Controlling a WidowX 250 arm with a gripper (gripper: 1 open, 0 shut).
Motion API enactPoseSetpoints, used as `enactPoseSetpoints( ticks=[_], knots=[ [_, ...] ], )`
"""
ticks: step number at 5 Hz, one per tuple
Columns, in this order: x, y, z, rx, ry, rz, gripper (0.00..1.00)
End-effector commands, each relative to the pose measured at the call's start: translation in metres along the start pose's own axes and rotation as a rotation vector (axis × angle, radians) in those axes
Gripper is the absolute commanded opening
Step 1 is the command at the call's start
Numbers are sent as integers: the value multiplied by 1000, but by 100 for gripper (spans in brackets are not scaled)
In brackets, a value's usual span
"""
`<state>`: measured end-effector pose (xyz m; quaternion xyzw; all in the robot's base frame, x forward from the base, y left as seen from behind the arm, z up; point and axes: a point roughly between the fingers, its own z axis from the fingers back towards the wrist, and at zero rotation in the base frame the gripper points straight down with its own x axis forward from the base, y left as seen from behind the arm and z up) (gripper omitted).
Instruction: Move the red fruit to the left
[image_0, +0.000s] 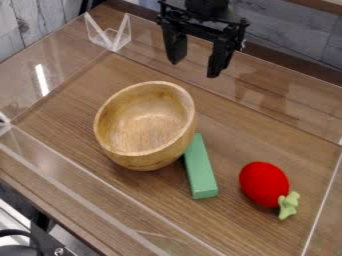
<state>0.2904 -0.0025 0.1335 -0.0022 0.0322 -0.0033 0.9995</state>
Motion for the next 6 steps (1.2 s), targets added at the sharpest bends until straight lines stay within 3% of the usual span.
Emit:
enactPoseSetpoints(
  ticks=[1,2,3,4,6],
  knots=[
    [-6,7,-1,1,32,-151,100],
    [-14,3,0,6,55,-370,100],
    [-21,-16,-5,25,48,-616,100],
    [-29,-52,-13,44,37,-866,100],
    [-38,-120,-36,62,8,-1210,100]
  ],
)
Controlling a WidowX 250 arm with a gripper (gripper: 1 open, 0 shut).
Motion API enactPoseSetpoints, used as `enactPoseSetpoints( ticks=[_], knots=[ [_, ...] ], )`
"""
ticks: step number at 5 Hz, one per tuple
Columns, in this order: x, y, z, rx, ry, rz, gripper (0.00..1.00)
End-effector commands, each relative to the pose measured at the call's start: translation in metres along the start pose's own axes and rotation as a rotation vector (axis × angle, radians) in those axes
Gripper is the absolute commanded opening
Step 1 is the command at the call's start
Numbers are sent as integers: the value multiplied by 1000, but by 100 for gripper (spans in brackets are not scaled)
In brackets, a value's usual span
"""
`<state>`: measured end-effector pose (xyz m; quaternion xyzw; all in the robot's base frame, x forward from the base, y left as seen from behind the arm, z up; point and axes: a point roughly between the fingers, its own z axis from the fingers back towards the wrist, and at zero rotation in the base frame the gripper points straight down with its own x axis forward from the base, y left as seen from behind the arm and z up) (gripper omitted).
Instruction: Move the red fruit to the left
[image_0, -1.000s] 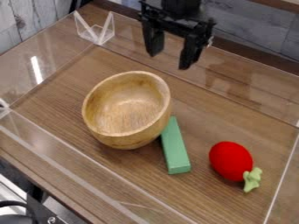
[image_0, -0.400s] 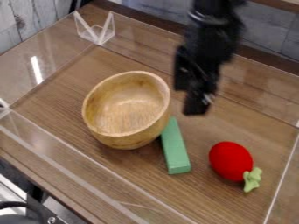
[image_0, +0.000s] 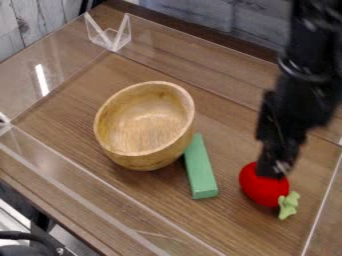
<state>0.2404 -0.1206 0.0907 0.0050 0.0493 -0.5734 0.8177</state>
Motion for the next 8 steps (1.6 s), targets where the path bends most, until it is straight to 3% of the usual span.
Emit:
enactPoseSetpoints(
  ticks=[1,2,4,6,7,8],
  knots=[
    [5,0,-8,36,-22,-29,100],
    [4,-6,-18,48,-20,-30,100],
    [8,-10,-32,98,-39,51,100],
    [-6,-1,-34,133,-38,-23,100],
    [-13,-1,-27,154,-31,-82,0],
    [-17,-3,-17,179,-19,-149,100]
  ],
)
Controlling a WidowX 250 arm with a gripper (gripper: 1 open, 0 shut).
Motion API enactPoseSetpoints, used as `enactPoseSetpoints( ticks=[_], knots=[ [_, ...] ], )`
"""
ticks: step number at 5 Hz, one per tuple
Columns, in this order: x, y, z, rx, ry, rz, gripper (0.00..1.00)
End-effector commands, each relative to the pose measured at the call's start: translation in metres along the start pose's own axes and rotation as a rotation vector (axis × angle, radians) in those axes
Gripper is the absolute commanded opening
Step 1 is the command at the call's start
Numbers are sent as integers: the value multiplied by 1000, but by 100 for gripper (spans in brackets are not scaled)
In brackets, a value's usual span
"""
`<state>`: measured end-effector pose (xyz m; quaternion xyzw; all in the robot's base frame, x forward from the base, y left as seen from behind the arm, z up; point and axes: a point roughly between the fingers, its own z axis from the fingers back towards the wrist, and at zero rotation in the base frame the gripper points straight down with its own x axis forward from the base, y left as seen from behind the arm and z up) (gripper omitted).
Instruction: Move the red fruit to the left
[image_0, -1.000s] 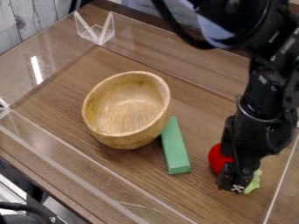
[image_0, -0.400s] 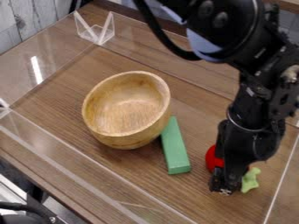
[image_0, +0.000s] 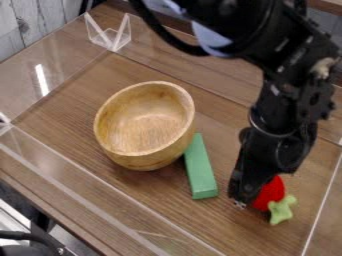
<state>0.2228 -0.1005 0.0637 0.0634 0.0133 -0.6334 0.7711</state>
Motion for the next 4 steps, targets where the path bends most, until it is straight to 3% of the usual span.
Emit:
enactPoseSetpoints(
  ticks=[1,3,4],
  knots=[
    [3,8,15,61,-31,-84,100],
    [2,20,7,84,2,10,100],
    [0,30,9,100,11,6,100]
  ],
)
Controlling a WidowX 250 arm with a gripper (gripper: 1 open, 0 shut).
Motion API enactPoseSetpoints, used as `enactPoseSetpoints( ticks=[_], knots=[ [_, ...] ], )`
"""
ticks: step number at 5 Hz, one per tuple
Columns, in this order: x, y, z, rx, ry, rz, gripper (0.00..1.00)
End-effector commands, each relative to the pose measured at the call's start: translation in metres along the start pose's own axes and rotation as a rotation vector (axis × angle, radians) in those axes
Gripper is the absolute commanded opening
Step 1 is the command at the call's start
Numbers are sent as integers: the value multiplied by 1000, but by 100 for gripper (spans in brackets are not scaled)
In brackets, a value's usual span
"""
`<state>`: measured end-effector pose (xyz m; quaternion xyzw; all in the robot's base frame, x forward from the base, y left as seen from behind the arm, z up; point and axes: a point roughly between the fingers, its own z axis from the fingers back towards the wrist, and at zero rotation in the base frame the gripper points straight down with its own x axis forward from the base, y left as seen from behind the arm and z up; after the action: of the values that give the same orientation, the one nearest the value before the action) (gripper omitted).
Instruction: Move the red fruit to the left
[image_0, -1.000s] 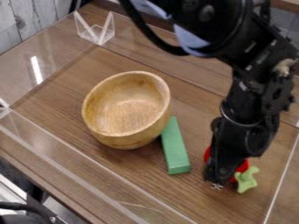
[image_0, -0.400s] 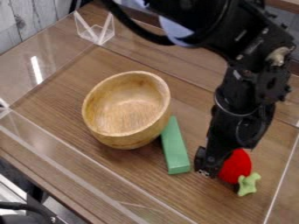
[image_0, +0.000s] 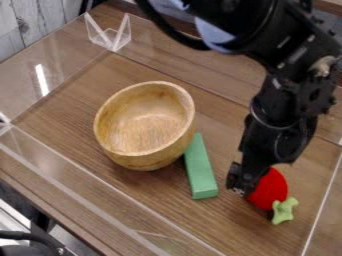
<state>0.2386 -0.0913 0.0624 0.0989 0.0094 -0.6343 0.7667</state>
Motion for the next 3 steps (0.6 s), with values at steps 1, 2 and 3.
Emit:
enactPoseSetpoints(
  ticks=[1,2,3],
  knots=[
    [5,20,8,62,-29,3,100],
    [26,19,8,86,-25,-12,100],
    [25,15,6,90,-42,-41,100]
  ],
)
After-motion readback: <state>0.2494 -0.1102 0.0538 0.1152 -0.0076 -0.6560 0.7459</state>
